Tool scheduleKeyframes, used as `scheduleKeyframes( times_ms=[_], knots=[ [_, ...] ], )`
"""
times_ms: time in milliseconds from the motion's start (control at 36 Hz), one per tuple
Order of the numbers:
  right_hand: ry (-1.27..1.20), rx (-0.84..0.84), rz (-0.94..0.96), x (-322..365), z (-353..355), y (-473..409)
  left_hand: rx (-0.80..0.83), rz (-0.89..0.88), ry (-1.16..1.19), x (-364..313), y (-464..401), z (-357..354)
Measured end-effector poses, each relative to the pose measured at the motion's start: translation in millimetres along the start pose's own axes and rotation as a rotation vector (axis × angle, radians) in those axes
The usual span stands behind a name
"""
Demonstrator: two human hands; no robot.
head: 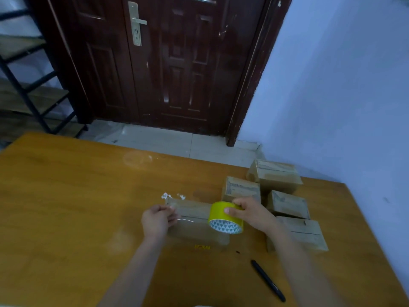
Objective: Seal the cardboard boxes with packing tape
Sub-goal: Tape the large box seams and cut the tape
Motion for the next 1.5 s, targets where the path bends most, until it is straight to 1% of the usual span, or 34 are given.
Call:
scheduleKeyframes(
  times_ms=[56, 83, 139, 167, 194, 250, 333, 444, 667, 861, 1028, 1083, 1139, 1278, 1333, 1444, 1500],
  knots=[
    [0.049, -0.005, -0.016, 1, 2, 1, -0.02, -0.029, -0.036, -5, -3, 2],
    [0.117, -0.002, -0.04, -1, 3, 1, -0.041, -0.05, -0.041, -8, -5, 4],
    [0.381, -0.016, -0.118, -12, 9, 3, -0.057, -0.096, -0.059, -17, -10, 8],
    [0.489, -0.035, -0.165, -19, 14, 6, -0.037, -0.109, -0.082, -20, -11, 7],
    [0.52, -0.048, -0.192, -24, 17, 9, -0.011, -0.113, -0.103, -22, -11, 5],
    [0.481, -0.051, -0.187, -27, 20, 13, 0.033, -0.104, -0.127, -23, -11, 1],
    [0.467, -0.041, -0.143, -22, 18, 16, 0.043, -0.052, -0.107, -15, -13, 3],
    [0.427, -0.06, -0.091, -21, 15, 17, 0.014, -0.026, -0.069, -10, -15, 12],
    [0.21, -0.079, -0.016, -21, 13, 13, -0.069, 0.01, 0.047, -7, -20, 27],
    [0.237, -0.094, -0.006, -24, 13, 2, -0.103, -0.028, -0.005, -11, -26, 32],
    [0.201, -0.098, -0.009, -29, 14, 5, -0.098, -0.081, -0.091, -16, -28, 30],
    [0.236, -0.093, -0.056, -35, 14, 6, -0.089, -0.125, -0.126, -21, -26, 25],
    [0.344, -0.083, -0.122, -41, 15, 6, -0.071, -0.157, -0.171, -23, -21, 18],
    [0.682, -0.035, -0.282, -52, 17, 7, -0.084, -0.154, -0.198, -17, -17, 18],
    [0.756, -0.006, -0.317, -56, 16, 10, -0.078, -0.135, -0.223, -14, -21, 23],
    [0.716, -0.031, -0.231, -52, 13, 9, -0.048, -0.115, -0.241, -10, -25, 32],
    [0.742, -0.065, -0.187, -53, 8, 4, -0.044, -0.117, -0.224, -10, -24, 33]
  ],
)
Point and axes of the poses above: each hand's wrist, its own y-axis away from the middle knuckle, its own z-axis out of the back of the hand, x = y × z, the point moved 7 cm from there along -y, towards the middle knuckle, and after that the axes turned 11 degrees about y, right-handed, at the moved point
